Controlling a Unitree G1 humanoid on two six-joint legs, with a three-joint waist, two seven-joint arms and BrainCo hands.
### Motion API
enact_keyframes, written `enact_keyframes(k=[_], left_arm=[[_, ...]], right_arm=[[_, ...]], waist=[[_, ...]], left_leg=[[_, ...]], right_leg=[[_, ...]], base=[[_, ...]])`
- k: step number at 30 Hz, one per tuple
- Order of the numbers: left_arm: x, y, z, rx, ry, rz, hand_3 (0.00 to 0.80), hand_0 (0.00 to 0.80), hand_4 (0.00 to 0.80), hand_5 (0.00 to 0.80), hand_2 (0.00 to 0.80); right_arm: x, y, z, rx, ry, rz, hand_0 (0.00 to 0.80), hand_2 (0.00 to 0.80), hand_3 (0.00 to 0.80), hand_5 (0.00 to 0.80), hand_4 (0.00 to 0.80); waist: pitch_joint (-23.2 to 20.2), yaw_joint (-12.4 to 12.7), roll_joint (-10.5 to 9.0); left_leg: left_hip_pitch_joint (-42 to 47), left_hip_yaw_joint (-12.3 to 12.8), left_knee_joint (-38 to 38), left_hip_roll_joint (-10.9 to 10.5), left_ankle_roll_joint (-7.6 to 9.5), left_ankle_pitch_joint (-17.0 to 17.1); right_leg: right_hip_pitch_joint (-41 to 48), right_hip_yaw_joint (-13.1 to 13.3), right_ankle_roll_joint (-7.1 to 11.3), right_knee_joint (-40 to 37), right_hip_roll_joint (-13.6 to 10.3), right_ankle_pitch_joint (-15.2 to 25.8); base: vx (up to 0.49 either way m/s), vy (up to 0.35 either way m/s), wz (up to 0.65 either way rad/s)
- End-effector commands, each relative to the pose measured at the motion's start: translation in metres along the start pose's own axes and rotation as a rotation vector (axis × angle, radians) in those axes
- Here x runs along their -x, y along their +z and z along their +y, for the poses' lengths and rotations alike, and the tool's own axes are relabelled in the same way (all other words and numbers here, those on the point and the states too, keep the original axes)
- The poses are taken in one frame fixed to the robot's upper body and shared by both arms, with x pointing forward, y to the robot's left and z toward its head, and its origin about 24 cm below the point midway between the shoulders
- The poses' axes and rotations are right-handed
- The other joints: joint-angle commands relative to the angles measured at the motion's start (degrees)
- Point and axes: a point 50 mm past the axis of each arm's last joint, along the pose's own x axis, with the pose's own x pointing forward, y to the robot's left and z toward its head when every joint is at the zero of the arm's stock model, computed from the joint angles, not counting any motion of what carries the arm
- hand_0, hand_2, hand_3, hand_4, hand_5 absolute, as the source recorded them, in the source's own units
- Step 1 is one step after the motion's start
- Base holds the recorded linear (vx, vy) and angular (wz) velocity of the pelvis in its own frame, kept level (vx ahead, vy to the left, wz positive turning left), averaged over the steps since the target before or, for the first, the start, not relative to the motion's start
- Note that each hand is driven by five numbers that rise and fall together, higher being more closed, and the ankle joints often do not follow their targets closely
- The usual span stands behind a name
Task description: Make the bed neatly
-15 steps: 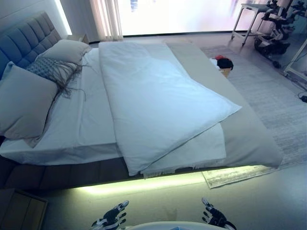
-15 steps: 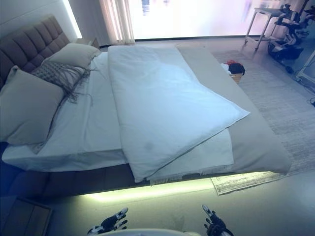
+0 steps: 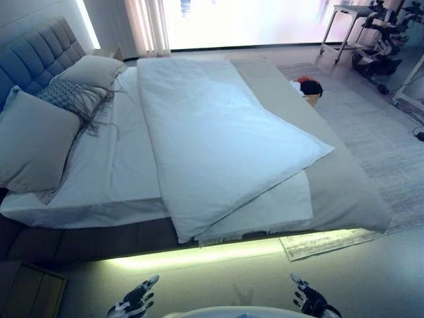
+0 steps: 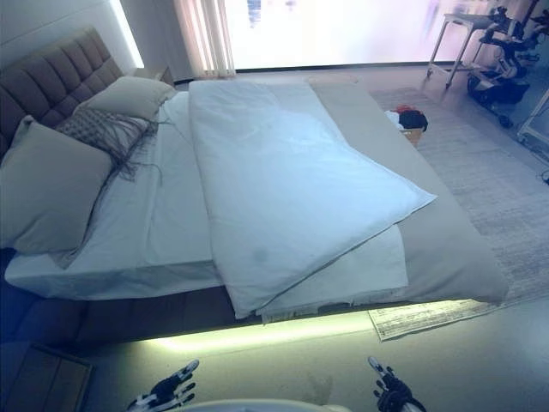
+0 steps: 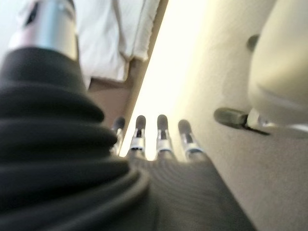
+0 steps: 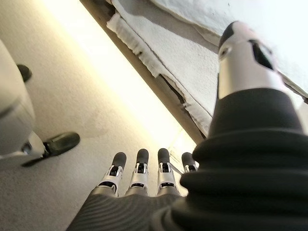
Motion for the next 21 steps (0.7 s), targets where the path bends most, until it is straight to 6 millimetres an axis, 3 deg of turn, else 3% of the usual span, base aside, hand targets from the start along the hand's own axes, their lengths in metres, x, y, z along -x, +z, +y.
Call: enact_keyframes(k=[1,6,8,10,12,15,17,21], left_arm=[[-0.002,0.020,0.002,0.053,0.027,-0.058,0.000,0.000,0.000,0.000,0.000],[-0.003,0.023,0.000,0.150,0.013,-0.106,0.000,0.000,0.000,0.000,0.000],[-0.004,0.021,-0.004,0.170,-0.001,-0.116,0.000,0.000,0.000,0.000,0.000],[-0.004,0.016,-0.006,0.182,-0.006,-0.110,0.000,0.000,0.000,0.000,0.000],[-0.004,0.011,-0.008,0.204,-0.010,-0.107,0.000,0.000,0.000,0.000,0.000],[-0.006,0.012,-0.014,0.194,-0.026,-0.103,0.000,0.000,0.000,0.000,0.000],[-0.006,0.008,-0.016,0.192,-0.023,-0.091,0.000,0.000,0.000,0.000,0.000],[-0.001,-0.012,-0.010,0.183,0.010,-0.041,0.000,0.000,0.000,0.000,0.000]], right_arm=[[-0.008,0.029,0.017,-0.041,0.044,-0.071,0.000,0.000,0.000,0.000,0.000],[-0.009,0.031,0.019,0.015,0.049,-0.049,0.000,0.000,0.000,0.000,0.000],[-0.009,0.031,0.022,0.039,0.062,-0.040,0.000,0.000,0.000,0.000,0.000],[-0.009,0.032,0.024,0.051,0.062,-0.045,0.000,0.000,0.000,0.000,0.000],[-0.009,0.032,0.021,0.054,0.056,-0.050,0.000,0.000,0.000,0.000,0.000],[-0.007,0.028,0.010,0.032,0.013,-0.030,0.000,0.000,0.000,0.000,0.000],[-0.005,0.023,0.001,0.018,-0.030,-0.012,0.000,0.000,0.000,0.000,0.000],[-0.001,0.018,-0.013,0.005,-0.093,-0.011,0.000,0.000,0.000,0.000,0.000]], waist=[[2.4,0.4,-0.46],[4.6,0.5,-2.06],[6.0,0.9,-2.76],[7.1,1.5,-2.58],[8.3,2.0,-1.58],[9.0,2.7,-0.29],[9.2,3.8,-0.42],[8.2,5.0,0.31]], left_leg=[[0.9,-2.1,1.1,-2.0,1.49,-1.3],[-2.6,-2.3,12.8,-1.3,0.67,-3.8],[-8.4,-2.0,24.6,-0.5,-0.29,1.0],[-13.6,-2.6,28.4,-0.1,-1.01,4.4],[-15.9,-2.4,22.4,0.7,-1.99,6.8],[-17.4,-2.5,9.0,3.9,-4.08,14.0],[-19.0,-4.0,2.1,4.5,-4.66,15.8],[-20.3,-4.2,1.2,4.7,-4.96,15.2]], right_leg=[[-0.6,0.4,-0.82,4.6,1.7,-0.8],[-1.7,0.2,-2.85,6.9,1.5,-1.7],[-1.7,-0.2,-4.56,8.6,1.7,-2.7],[-1.9,0.6,-5.29,10.8,2.5,-4.0],[-1.1,2.2,-4.65,12.1,3.7,-5.3],[2.4,3.5,-4.31,10.6,4.9,-6.5],[5.6,5.1,-4.03,9.3,4.5,-7.4],[9.7,6.4,-3.33,8.5,2.9,-9.6]], base=[[-0.031,-0.092,0.00],[-0.008,-0.116,-0.03],[0.035,-0.124,-0.10],[0.070,-0.059,-0.21],[0.184,0.071,-0.41],[0.251,0.119,-0.23],[0.341,0.138,-0.05],[0.395,0.235,-0.02]])
